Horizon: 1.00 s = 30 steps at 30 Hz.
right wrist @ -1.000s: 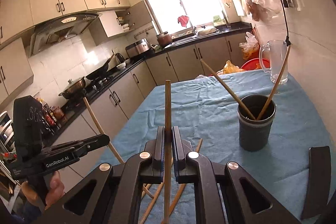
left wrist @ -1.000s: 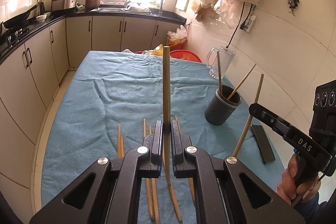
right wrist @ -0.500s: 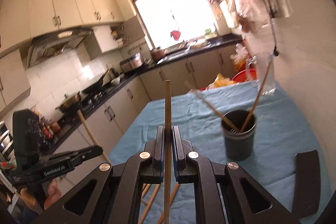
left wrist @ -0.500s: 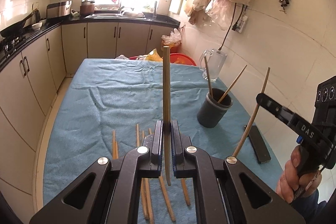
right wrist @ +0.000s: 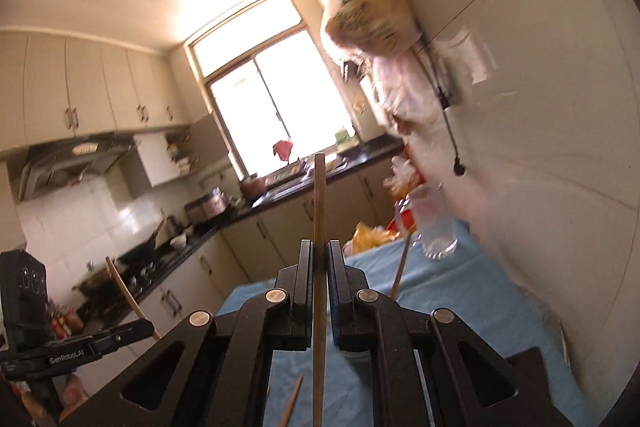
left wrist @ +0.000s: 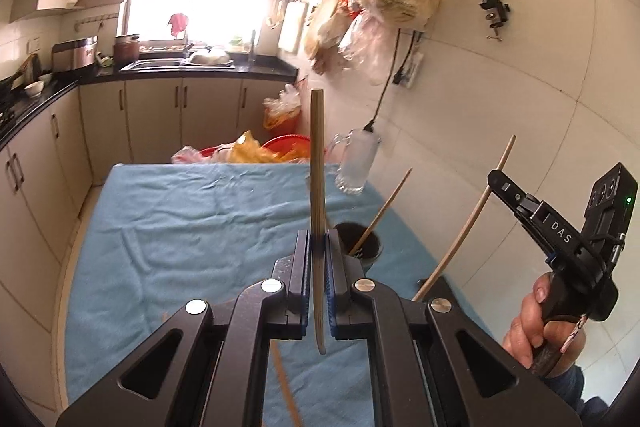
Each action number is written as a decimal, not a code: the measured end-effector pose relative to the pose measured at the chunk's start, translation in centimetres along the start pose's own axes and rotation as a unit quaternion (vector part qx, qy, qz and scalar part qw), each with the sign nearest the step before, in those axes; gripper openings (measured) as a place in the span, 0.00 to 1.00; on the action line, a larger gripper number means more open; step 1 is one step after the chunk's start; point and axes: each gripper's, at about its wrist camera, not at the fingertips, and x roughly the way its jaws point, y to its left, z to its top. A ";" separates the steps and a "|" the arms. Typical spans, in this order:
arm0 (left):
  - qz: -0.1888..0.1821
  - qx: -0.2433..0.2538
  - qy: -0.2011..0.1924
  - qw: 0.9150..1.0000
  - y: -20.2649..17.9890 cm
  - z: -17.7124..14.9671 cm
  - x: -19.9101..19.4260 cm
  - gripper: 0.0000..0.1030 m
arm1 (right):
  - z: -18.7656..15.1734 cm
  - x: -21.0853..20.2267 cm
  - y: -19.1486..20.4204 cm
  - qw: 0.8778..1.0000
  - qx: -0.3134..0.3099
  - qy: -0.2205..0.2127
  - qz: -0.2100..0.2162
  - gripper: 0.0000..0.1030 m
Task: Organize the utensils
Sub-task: 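Raise both held chopsticks and carry them above the black cup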
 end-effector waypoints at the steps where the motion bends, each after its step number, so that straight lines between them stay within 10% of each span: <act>1: -0.003 0.000 -0.001 1.000 -0.3 0.5 0.4 0.06 | 0.3 0.0 -0.3 1.000 0.001 -0.005 -0.005 0.07; 17: -0.032 -0.017 -0.018 0.999 -2.8 7.3 8.4 0.06 | 3.9 5.6 -5.1 0.997 0.057 -0.020 -0.048 0.07; 30: -0.030 -0.024 0.027 0.999 -2.3 5.4 15.5 0.06 | 1.9 10.9 -8.5 0.992 0.094 0.018 -0.079 0.07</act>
